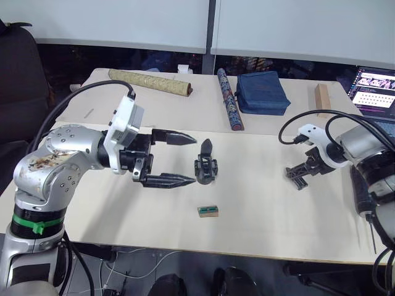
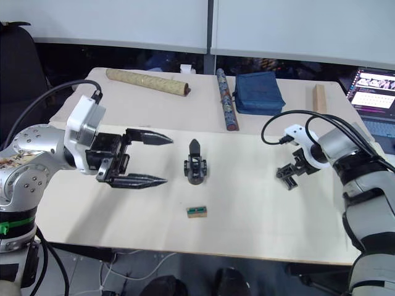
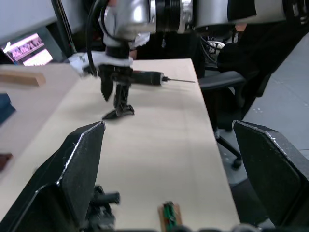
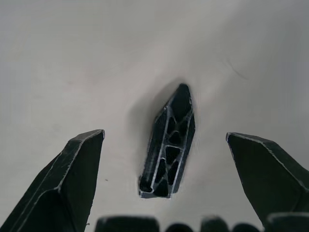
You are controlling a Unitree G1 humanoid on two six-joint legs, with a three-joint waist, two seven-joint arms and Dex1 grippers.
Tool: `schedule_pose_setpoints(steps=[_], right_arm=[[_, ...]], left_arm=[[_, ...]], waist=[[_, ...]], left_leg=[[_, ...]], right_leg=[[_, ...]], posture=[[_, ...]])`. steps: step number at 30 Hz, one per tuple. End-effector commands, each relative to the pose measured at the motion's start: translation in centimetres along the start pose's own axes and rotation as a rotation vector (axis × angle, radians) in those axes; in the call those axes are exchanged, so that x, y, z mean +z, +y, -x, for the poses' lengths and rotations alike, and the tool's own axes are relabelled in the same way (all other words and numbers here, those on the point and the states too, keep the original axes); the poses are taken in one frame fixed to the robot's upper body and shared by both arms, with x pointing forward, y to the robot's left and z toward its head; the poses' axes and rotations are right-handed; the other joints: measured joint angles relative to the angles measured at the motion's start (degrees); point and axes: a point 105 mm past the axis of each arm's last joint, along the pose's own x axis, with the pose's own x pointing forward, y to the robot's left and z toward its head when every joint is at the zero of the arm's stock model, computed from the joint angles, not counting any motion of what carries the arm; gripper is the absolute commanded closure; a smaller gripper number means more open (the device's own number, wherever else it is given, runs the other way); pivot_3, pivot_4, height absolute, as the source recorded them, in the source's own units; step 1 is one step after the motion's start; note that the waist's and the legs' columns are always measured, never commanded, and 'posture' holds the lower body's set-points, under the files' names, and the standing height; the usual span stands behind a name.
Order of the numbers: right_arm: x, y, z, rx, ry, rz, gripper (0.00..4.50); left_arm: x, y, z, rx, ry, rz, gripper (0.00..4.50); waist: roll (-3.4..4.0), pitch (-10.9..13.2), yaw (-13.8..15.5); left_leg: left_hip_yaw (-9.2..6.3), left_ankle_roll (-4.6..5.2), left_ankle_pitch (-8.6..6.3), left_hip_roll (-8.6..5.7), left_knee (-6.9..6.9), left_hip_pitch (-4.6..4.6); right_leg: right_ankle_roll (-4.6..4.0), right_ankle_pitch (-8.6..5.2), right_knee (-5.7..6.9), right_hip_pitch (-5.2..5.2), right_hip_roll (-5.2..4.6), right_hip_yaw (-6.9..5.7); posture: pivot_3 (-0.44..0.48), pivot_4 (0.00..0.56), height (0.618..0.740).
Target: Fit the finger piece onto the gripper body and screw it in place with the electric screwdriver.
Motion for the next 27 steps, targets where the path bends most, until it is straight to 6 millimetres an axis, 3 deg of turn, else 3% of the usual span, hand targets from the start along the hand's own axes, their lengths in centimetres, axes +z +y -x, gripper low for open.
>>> schedule_pose_setpoints(steps=[1,6,11,16,21,24,27], right_arm=[[-0.5,-0.5,0.2,0.008,0.033,0.016,0.00],[-1.9,-0.7,-0.3,0.035,0.087,0.013,0.00],[-2.7,-0.9,-0.7,0.032,0.107,0.021,1.52],[-1.5,-0.8,-0.7,0.024,0.011,0.031,3.28],[-0.7,-0.6,0.5,-0.020,-0.219,0.188,3.39],[1.5,1.7,2.3,-0.120,-0.498,0.373,3.39],[4.6,5.3,4.4,-0.162,-0.842,0.354,3.39]], left_arm=[[0.9,0.6,-0.4,0.031,-0.011,-0.036,0.01],[1.4,0.7,-0.6,0.024,-0.013,-0.056,0.01],[1.6,1.2,-0.6,0.034,-0.019,-0.052,0.00],[1.5,2.2,-0.7,0.078,-0.044,-0.009,0.00],[0.8,3.9,-1.3,0.204,-0.164,0.148,0.00],[0.1,5.6,-1.5,0.353,-0.253,0.260,0.00],[-0.5,7.3,-2.0,0.472,-0.354,0.399,0.00]], waist=[[0.02,0.01,-0.09],[0.05,0.03,-0.21],[0.06,0.03,-0.25],[0.06,0.04,-0.27],[0.06,0.03,0.15],[0.06,0.03,0.61],[0.05,0.04,0.31]], left_leg=[[0.00,0.00,0.00,0.00,0.01,0.00],[-0.09,0.00,0.00,0.00,0.05,-0.14],[-0.11,0.00,0.00,0.00,0.06,-0.15],[-0.12,-0.01,0.00,0.00,0.12,-0.12],[-0.15,-0.01,0.01,0.01,0.13,-0.14],[-0.25,-0.01,0.00,0.00,0.11,-0.18],[-0.23,-0.01,0.01,0.03,0.09,-0.23]], right_leg=[[0.00,0.00,0.03,0.00,-0.01,0.00],[0.00,0.00,0.05,-0.05,-0.01,-0.07],[0.00,0.00,0.04,-0.05,-0.01,-0.08],[0.00,0.00,0.04,-0.04,-0.04,-0.05],[0.00,0.00,0.06,-0.03,-0.06,-0.06],[0.02,0.00,0.07,0.00,-0.08,-0.05],[0.02,0.01,0.14,-0.07,-0.03,-0.01]], posture=[[0.000,0.150,0.740],[0.000,0.150,0.740],[0.000,0.150,0.740],[0.000,0.150,0.740],[0.000,0.150,0.740],[0.000,0.150,0.740],[0.000,0.150,0.740]])
